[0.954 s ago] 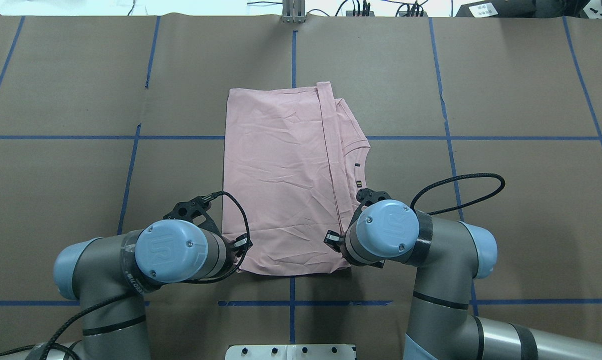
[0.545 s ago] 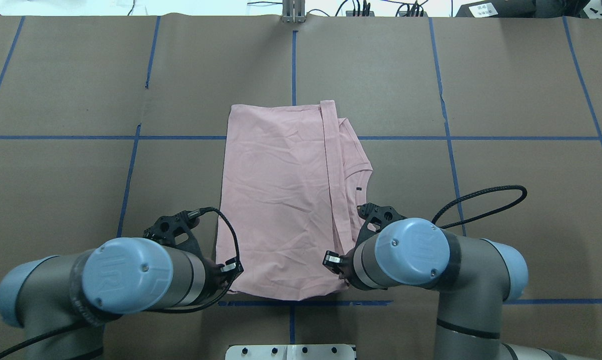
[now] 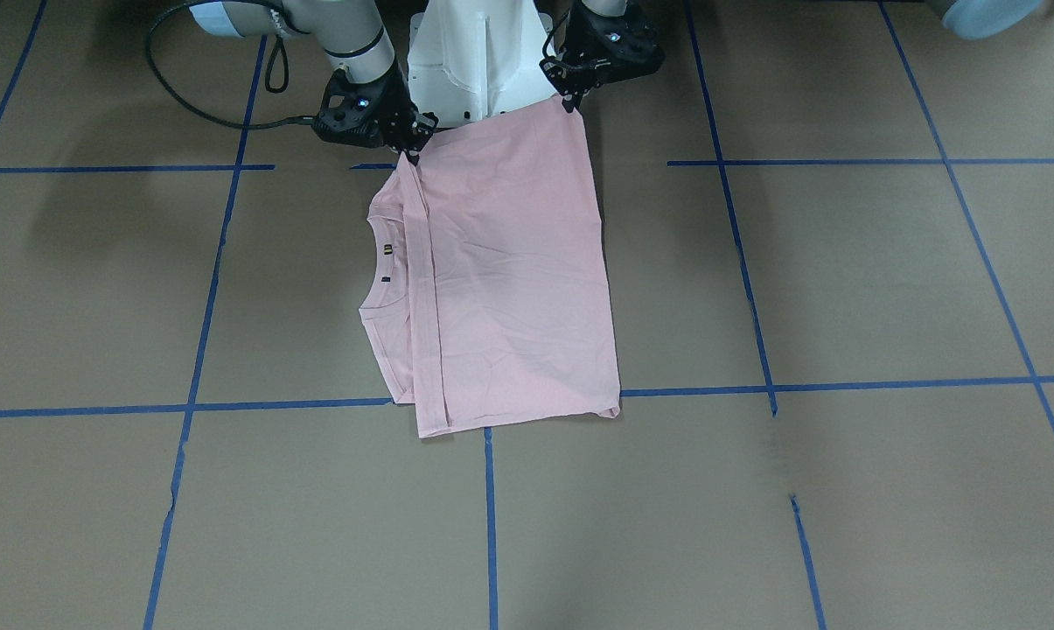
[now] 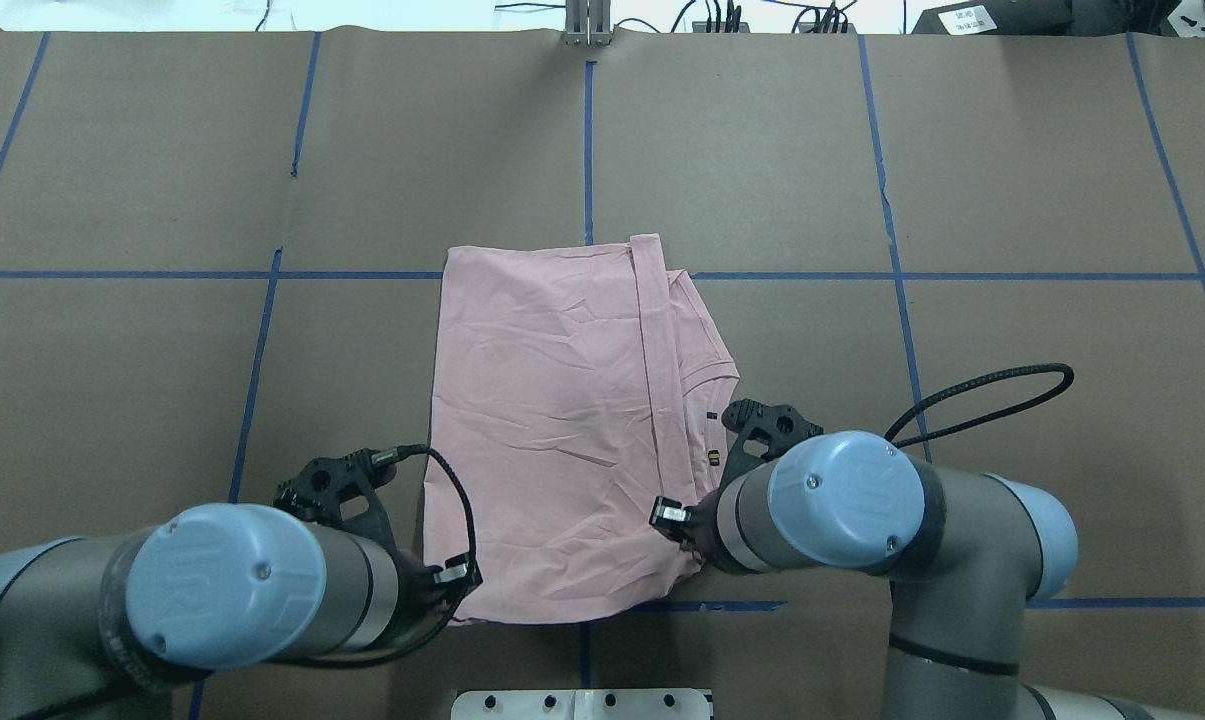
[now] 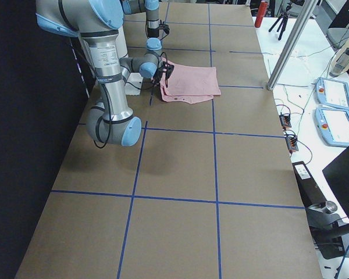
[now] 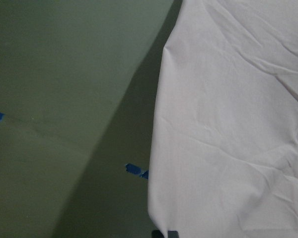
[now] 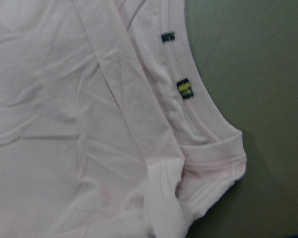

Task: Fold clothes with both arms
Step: 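Lift the near edge with both grippers and fold it away from the robot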

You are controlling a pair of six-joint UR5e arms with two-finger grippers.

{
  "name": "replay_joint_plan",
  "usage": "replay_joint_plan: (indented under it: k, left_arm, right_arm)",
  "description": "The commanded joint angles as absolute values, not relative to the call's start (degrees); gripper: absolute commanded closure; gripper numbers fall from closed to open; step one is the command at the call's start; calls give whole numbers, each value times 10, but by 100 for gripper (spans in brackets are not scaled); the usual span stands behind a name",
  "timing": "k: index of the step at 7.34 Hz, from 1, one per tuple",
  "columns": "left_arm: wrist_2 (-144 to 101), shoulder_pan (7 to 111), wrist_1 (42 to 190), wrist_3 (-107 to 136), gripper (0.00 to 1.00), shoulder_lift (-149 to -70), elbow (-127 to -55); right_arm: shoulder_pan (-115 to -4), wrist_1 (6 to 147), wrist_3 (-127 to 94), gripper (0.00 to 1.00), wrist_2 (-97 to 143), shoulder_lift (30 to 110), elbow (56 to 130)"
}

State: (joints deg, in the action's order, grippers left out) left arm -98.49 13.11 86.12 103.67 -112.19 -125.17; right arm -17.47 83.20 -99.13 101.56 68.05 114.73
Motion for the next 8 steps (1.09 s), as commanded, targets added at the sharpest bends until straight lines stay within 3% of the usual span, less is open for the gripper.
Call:
replay_joint_plan:
  k: [1,3,6,7,8]
  left_arm:
    - [-988,219,916,1003,100,-1141,-1196]
    - [-994,251,1008,990,100,-1141,-1125]
    - [-990,268,1037,1022,100,-1143,-1103]
    - [-989,320,1055,1019,100,-1183,-1039]
    - [-990,362,1130,997,100,-1212,-943]
  right_arm:
    - [-234,831,-972,100,1015,641,1101]
    - [-257,822,-970,100,1013,600,1037]
    - [-303,763,-970,100,1017,595,1005]
    - [-323,762,-962,100,1017,557,947]
    - [-349,751,-963,100,1018,484,840]
